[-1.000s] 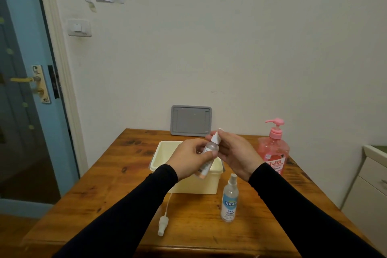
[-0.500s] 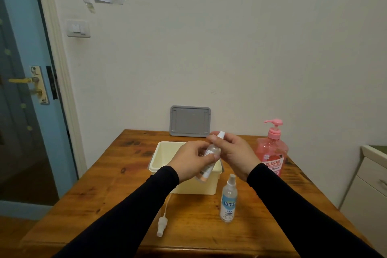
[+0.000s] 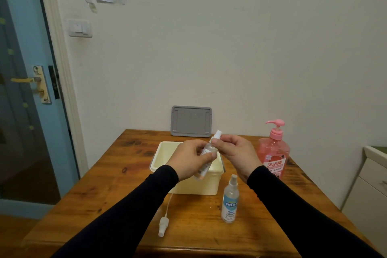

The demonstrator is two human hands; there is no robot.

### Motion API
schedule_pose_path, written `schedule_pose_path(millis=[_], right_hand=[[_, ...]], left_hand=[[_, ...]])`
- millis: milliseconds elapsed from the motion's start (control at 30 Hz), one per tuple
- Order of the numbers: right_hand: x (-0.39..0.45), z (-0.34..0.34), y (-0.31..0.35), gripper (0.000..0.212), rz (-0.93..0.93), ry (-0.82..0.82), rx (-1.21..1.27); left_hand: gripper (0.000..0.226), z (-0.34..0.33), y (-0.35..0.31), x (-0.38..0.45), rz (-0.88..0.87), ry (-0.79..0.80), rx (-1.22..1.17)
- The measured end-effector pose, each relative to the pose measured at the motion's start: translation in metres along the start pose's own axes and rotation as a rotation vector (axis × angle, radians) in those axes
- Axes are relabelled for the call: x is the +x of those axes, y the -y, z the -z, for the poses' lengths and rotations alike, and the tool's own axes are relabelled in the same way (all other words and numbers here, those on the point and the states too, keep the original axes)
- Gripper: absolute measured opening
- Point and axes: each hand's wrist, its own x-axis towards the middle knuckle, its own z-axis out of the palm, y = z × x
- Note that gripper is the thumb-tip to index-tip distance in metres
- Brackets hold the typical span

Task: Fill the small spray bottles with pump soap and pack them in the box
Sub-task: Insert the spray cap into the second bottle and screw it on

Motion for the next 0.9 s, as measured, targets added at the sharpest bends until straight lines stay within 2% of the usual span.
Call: schedule_pose_path(millis=[133, 233, 333, 433, 533, 633, 767, 900], right_hand=[[-0.001, -0.003, -0.001, 0.036, 0.02, -0.074, -0.087], [0.0, -0.001, 0.001, 0.046, 0.015, -0.014, -0.005], [0.002, 0.005, 0.008, 0.054, -0.002, 0.127, 0.086], [0.006, 0.012, 0.015, 0.038, -0.042, 0.289, 0.15], [0.009, 0.014, 0.021, 0.033, -0.092, 0.362, 0.232], [0.009, 0.015, 0.024, 0.032, -0.105, 0.38, 0.252], [0.007, 0.013, 0.021, 0.031, -0.079, 0.314, 0.182], [0.004, 0.007, 0.021, 0.035, 0.01, 0.238, 0.008]], left_hand=[[0.032, -0.004, 0.004, 0.001, 0.025, -0.019, 0.005], [0.03, 0.0, 0.002, 0.001, 0.055, -0.012, -0.135], [0.026, 0.009, -0.003, 0.0, 0.098, 0.093, -0.338], [0.026, 0.015, -0.01, -0.001, 0.144, 0.265, -0.501], [0.034, 0.018, -0.014, 0.0, 0.192, 0.391, -0.649], [0.037, 0.02, -0.013, 0.0, 0.206, 0.438, -0.741], [0.037, 0.019, -0.012, -0.002, 0.19, 0.439, -0.712], [0.031, 0.014, -0.01, -0.002, 0.131, 0.319, -0.568]])
